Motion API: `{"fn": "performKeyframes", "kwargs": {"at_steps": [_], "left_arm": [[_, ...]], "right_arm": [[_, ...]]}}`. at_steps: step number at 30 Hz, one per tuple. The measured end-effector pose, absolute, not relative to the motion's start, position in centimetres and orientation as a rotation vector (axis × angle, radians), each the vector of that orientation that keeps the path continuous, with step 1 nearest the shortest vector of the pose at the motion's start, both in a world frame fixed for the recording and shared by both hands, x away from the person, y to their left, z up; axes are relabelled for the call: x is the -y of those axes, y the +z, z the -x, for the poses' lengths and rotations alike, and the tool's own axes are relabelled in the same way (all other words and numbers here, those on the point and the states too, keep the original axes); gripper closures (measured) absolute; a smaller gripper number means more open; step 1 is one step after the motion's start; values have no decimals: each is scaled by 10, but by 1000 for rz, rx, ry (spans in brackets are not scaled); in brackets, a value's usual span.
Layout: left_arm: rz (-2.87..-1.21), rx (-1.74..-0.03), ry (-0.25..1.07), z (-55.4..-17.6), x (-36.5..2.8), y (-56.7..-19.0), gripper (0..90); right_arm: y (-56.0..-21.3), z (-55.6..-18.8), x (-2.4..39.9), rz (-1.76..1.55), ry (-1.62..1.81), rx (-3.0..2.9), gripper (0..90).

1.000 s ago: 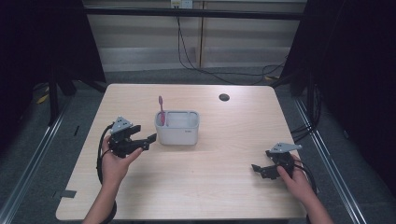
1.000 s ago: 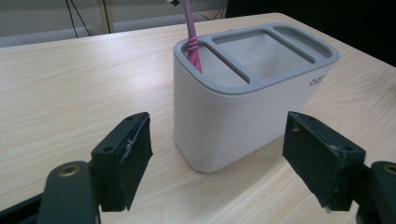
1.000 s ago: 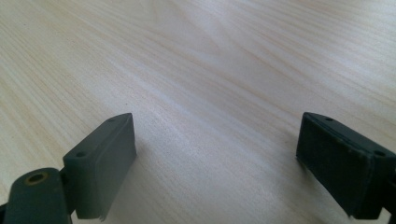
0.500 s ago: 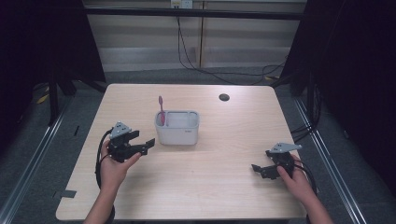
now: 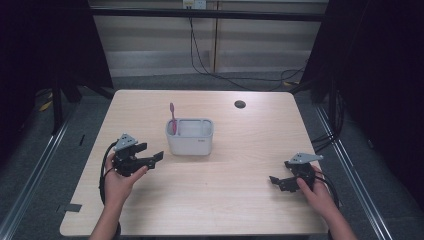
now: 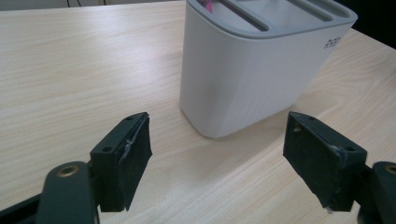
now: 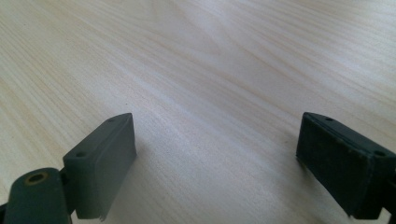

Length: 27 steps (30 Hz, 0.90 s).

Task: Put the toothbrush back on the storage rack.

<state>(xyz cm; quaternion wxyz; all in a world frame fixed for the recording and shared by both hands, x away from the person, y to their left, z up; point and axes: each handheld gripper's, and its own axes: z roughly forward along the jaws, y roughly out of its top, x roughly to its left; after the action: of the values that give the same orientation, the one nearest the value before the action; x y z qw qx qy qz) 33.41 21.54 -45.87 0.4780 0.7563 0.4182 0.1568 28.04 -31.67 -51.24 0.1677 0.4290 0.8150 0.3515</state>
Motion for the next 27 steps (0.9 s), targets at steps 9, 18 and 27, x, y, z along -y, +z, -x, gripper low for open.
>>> {"fn": "performKeyframes", "kwargs": {"at_steps": [9,18,27], "left_arm": [[-1864,-1032,372,-334,-219,-466,224],[-1893,-1027,379,-334,-224,-473,218],[-1907,-1028,378,-335,-228,-481,215]], "right_arm": [[-512,-280,317,-1221,1000,-2319,113],[-512,-280,317,-1220,1000,-2319,113],[-512,-280,317,-1221,1000,-2319,113]]}}
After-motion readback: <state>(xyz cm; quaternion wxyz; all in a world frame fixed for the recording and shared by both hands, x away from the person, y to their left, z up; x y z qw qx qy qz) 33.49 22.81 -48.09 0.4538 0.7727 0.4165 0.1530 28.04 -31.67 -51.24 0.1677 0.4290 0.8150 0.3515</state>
